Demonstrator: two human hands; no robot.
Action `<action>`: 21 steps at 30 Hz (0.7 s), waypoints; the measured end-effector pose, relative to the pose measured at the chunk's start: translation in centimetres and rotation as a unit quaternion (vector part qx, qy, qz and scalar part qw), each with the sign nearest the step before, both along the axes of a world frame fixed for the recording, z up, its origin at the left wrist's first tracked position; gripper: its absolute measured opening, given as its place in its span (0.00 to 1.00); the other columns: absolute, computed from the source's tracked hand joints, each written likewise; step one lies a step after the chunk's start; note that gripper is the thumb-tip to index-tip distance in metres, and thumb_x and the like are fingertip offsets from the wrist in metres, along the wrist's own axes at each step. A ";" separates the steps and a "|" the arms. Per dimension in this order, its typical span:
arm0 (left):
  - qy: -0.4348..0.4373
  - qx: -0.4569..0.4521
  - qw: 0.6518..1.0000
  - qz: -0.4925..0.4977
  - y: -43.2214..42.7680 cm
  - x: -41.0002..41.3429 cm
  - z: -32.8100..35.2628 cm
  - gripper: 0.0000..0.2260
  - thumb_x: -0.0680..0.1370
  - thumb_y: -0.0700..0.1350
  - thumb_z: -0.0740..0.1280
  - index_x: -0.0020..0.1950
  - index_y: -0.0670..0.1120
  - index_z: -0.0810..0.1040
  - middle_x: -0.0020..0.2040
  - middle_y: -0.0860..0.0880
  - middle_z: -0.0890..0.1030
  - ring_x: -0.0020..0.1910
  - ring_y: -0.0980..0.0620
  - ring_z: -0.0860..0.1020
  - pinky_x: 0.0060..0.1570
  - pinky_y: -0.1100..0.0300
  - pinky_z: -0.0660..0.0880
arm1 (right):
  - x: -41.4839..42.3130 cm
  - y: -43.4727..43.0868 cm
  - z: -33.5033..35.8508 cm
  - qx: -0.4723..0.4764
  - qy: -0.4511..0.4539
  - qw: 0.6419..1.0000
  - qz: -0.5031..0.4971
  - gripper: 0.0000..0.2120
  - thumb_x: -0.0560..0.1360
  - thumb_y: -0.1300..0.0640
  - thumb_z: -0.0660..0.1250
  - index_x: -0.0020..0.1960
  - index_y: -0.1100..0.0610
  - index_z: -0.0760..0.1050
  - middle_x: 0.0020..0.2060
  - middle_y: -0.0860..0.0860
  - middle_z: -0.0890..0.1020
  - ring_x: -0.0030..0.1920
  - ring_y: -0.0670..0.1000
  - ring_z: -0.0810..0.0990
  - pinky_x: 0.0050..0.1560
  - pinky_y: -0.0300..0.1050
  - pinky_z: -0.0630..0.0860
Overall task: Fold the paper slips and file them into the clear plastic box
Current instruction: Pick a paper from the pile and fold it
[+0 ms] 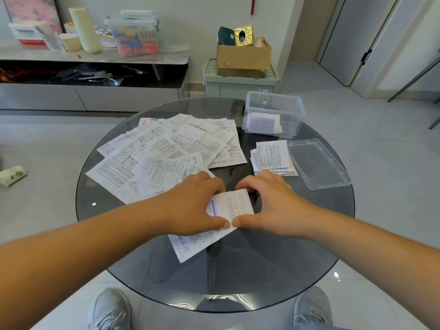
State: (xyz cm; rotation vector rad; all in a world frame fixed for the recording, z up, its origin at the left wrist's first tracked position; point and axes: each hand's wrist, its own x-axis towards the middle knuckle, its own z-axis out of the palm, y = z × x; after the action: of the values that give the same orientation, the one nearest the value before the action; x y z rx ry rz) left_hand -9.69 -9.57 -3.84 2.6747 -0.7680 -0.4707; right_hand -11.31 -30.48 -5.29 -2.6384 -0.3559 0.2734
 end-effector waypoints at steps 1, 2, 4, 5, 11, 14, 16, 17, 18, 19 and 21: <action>0.009 -0.004 1.000 0.003 0.0 0.0 0.0 0.22 0.74 0.61 0.72 0.62 0.58 0.66 0.59 0.55 0.69 0.57 0.55 0.69 0.54 0.65 0.70 | -0.1 0.1 -0.1 -0.007 -0.001 1.000 -0.002 0.28 0.67 0.35 0.74 0.62 0.38 0.68 0.54 0.42 0.67 0.60 0.47 0.65 0.64 0.49 0.68; 0.017 -0.010 1.000 0.005 0.0 0.0 -0.1 0.22 0.74 0.61 0.72 0.61 0.59 0.65 0.59 0.55 0.69 0.57 0.55 0.69 0.54 0.66 0.70 | -0.1 0.2 -0.2 -0.012 -0.001 1.000 -0.002 0.28 0.67 0.35 0.74 0.63 0.38 0.68 0.54 0.42 0.67 0.60 0.47 0.64 0.64 0.49 0.66; 0.032 -0.016 0.999 0.009 0.2 0.1 -0.1 0.22 0.74 0.60 0.73 0.59 0.59 0.64 0.58 0.55 0.69 0.56 0.55 0.70 0.52 0.66 0.71 | -0.1 0.3 -0.1 -0.024 0.007 1.000 0.001 0.29 0.68 0.36 0.73 0.65 0.38 0.67 0.56 0.43 0.66 0.62 0.47 0.64 0.65 0.49 0.64; 0.037 -0.019 0.999 0.012 0.2 0.1 -0.1 0.22 0.73 0.59 0.74 0.60 0.59 0.65 0.58 0.55 0.69 0.56 0.55 0.70 0.51 0.66 0.71 | 0.0 0.1 0.0 -0.030 0.014 0.999 -0.001 0.29 0.69 0.36 0.74 0.66 0.37 0.66 0.57 0.44 0.67 0.63 0.48 0.64 0.65 0.50 0.64; 0.049 -0.029 0.998 0.029 0.1 0.2 0.0 0.21 0.73 0.57 0.75 0.57 0.60 0.66 0.57 0.56 0.69 0.54 0.55 0.71 0.44 0.67 0.69 | 0.8 -1.3 0.5 -0.014 0.067 0.998 -0.014 0.30 0.68 0.42 0.76 0.65 0.34 0.66 0.61 0.45 0.69 0.64 0.49 0.68 0.68 0.55 0.69; 0.044 -0.028 0.998 0.029 0.1 0.1 0.1 0.21 0.73 0.58 0.75 0.58 0.60 0.66 0.57 0.56 0.69 0.54 0.56 0.71 0.45 0.67 0.70 | 0.9 -1.8 0.9 0.000 0.094 0.996 -0.003 0.31 0.71 0.47 0.77 0.68 0.35 0.66 0.62 0.45 0.68 0.64 0.47 0.68 0.67 0.50 0.71; 0.041 -0.029 0.998 0.032 0.2 0.0 0.1 0.21 0.73 0.58 0.75 0.58 0.59 0.67 0.57 0.56 0.69 0.54 0.55 0.71 0.44 0.67 0.69 | 0.9 -1.8 1.1 0.003 0.097 0.995 0.004 0.32 0.72 0.49 0.77 0.70 0.37 0.66 0.63 0.46 0.67 0.63 0.46 0.68 0.64 0.46 0.71; 0.036 -0.027 0.999 0.031 0.2 0.0 0.1 0.21 0.73 0.58 0.75 0.59 0.59 0.67 0.57 0.56 0.69 0.54 0.55 0.71 0.45 0.67 0.69 | 1.0 -1.8 1.2 0.003 0.097 0.995 0.006 0.32 0.72 0.49 0.77 0.70 0.37 0.66 0.63 0.46 0.67 0.62 0.46 0.68 0.62 0.45 0.71; 0.027 -0.025 0.999 0.028 0.2 0.0 0.1 0.21 0.73 0.58 0.75 0.59 0.58 0.68 0.57 0.56 0.70 0.54 0.55 0.71 0.46 0.67 0.70 | 1.0 -1.7 1.2 0.005 0.097 0.995 0.007 0.32 0.71 0.49 0.77 0.70 0.38 0.66 0.63 0.46 0.67 0.62 0.45 0.68 0.61 0.43 0.70; 0.016 -0.022 0.999 0.024 0.3 0.0 0.0 0.22 0.72 0.59 0.75 0.59 0.58 0.68 0.57 0.56 0.70 0.54 0.56 0.71 0.49 0.66 0.70 | 1.2 -1.7 1.2 0.007 0.099 0.995 0.007 0.33 0.71 0.50 0.77 0.71 0.38 0.66 0.64 0.46 0.67 0.62 0.46 0.68 0.60 0.43 0.70; 0.000 -0.018 1.000 0.017 0.4 -0.1 -0.2 0.22 0.72 0.60 0.74 0.60 0.57 0.69 0.58 0.56 0.70 0.55 0.56 0.70 0.54 0.63 0.71 | 1.2 -1.7 1.1 0.007 0.101 0.995 0.003 0.33 0.71 0.50 0.77 0.71 0.38 0.65 0.63 0.47 0.67 0.62 0.46 0.69 0.60 0.42 0.70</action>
State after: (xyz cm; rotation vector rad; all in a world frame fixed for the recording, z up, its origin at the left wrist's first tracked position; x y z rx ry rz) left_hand -9.75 -9.19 -4.03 2.6502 -0.7225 -0.4450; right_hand -10.13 -32.17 -4.16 -2.5667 -0.2971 0.5338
